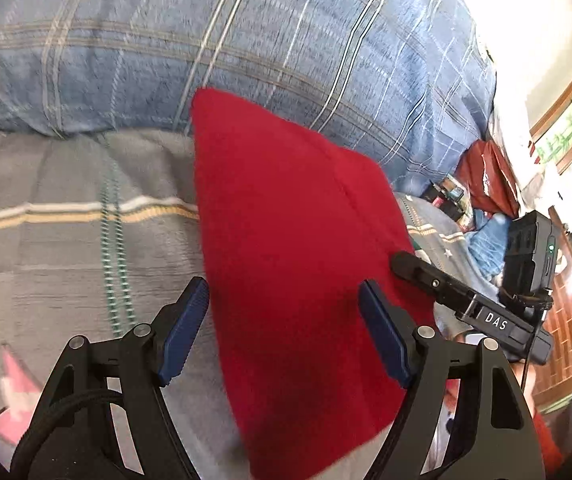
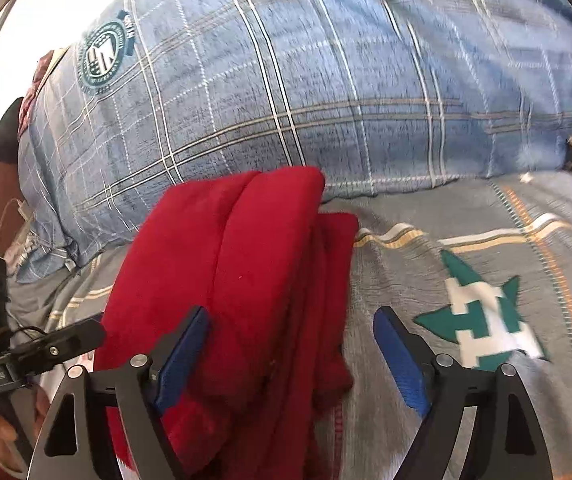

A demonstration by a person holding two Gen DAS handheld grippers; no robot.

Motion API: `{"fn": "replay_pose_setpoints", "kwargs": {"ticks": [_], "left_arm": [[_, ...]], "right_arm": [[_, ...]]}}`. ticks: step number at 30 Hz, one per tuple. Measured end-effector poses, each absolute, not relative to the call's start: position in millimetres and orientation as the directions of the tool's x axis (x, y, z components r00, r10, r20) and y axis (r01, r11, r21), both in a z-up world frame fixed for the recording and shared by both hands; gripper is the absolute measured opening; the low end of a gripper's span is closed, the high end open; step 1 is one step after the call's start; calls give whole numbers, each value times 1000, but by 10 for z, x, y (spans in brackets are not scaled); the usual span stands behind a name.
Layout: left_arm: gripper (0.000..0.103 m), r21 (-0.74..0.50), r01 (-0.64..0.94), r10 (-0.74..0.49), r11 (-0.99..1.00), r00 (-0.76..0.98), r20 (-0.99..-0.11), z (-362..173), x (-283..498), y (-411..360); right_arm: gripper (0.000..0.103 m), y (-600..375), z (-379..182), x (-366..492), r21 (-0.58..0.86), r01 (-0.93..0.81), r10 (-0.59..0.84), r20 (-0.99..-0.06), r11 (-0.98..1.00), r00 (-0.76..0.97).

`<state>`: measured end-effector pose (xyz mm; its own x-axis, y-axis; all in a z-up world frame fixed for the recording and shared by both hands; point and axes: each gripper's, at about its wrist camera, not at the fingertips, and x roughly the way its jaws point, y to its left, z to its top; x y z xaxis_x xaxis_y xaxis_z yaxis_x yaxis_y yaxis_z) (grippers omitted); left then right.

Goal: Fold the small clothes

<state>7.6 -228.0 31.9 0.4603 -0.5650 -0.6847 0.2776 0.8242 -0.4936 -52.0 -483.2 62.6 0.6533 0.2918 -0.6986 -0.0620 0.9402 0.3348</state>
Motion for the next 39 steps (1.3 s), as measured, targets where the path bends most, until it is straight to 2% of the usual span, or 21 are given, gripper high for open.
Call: {"fn": "replay_pose_setpoints", "kwargs": {"ticks": [6,7,8,9,11,14,21,24,30,33,34,35,39], "left_arm": [[81,-500,279,-572,820,432,-697,143,214,-2427],[81,-498,282,-572,820,431,-698,142,220,-2428],[81,-492,290,-571,821,430,-700,149,223,-2439],[80,-486,300,-571,821,430,-699,159,223,-2445],[73,-455,319,-555,831,446,-702,212,180,-2463],[68,-422,345,-543,838,459,-703,319,71,-2449],[68,-424,366,-558,829,489,-670,723,-358,-2151],[68,-406,373,-549,834,502,-668,903,-649,-1956],[68,-327,293,-435,899,502,-747,749,-1014,-1750],[68,-253,232,-337,939,489,-804,430,-1018,-1718],[68,-253,231,-337,939,490,-804,385,-1028,-1704],[68,-261,227,-342,938,496,-798,388,-1048,-1681],[68,-225,219,-310,949,544,-779,492,-1107,-1677]], "right_arm": [[85,-4843,391,-300,503,-85,450,-671,860,590],[82,-4833,383,-291,515,-90,459,-655,852,600],[72,-4811,387,-286,514,-98,460,-647,852,608],[67,-4783,392,-284,503,-100,453,-653,859,606],[50,-4718,430,-300,463,-101,421,-666,881,616],[42,-4598,582,-390,420,-130,401,-663,898,632],[41,-4298,1015,-757,421,-205,447,-625,884,640],[41,-4198,1166,-960,467,-231,497,-597,853,629],[42,-3930,1085,-1220,519,-265,565,-588,813,579],[50,-3712,779,-1227,376,-236,442,-708,896,551],[54,-3649,670,-1245,269,-196,332,-770,943,544],[54,-3635,649,-1292,236,-194,305,-779,952,548],[54,-3612,1007,-1669,164,-209,262,-716,964,648]]}}
